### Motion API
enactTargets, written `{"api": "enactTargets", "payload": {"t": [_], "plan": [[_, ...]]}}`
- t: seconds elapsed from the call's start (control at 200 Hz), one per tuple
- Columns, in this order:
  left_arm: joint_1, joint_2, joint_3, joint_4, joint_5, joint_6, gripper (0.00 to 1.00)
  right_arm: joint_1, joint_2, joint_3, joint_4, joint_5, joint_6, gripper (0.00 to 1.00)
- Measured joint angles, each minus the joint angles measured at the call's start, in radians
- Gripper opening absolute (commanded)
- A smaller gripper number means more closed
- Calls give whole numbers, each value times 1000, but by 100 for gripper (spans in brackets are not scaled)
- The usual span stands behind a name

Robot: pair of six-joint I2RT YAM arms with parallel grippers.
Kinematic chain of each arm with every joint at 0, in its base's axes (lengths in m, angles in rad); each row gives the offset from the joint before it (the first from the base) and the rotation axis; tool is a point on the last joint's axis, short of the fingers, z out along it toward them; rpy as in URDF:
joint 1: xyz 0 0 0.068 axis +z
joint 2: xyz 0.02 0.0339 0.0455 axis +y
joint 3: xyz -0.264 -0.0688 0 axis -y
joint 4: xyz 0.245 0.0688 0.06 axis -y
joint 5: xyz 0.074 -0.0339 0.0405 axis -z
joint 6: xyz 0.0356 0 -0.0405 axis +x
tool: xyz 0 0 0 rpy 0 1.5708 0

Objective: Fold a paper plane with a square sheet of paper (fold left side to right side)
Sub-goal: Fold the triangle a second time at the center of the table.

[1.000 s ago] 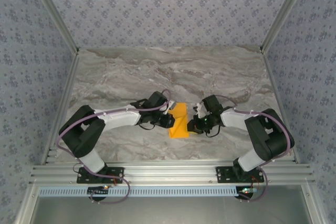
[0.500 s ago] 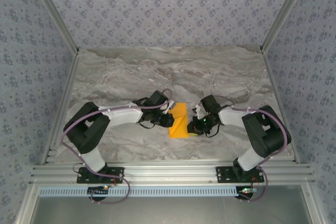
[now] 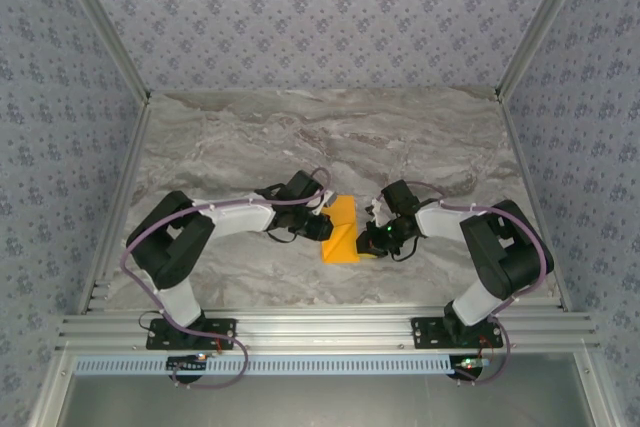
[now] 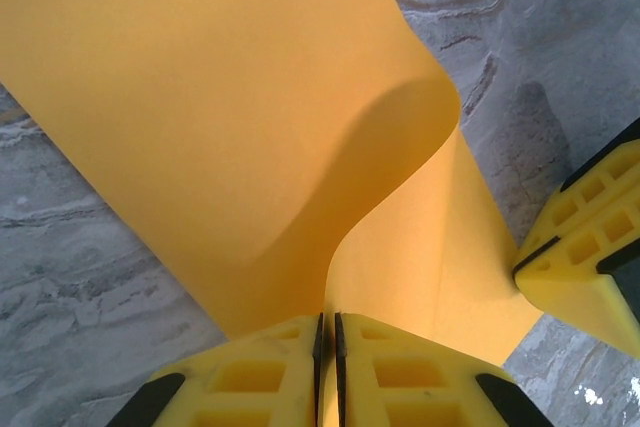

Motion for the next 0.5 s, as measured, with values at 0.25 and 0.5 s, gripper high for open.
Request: {"api": "enactTargets", "payload": {"t": [0.25,0.5], "plan": [[0,16,10,-4,0,2,12,0,0,3,-6,4,-8,10],[0,16,11,-5,0,8,12,0,3,7,-13,6,-15,10]]}}
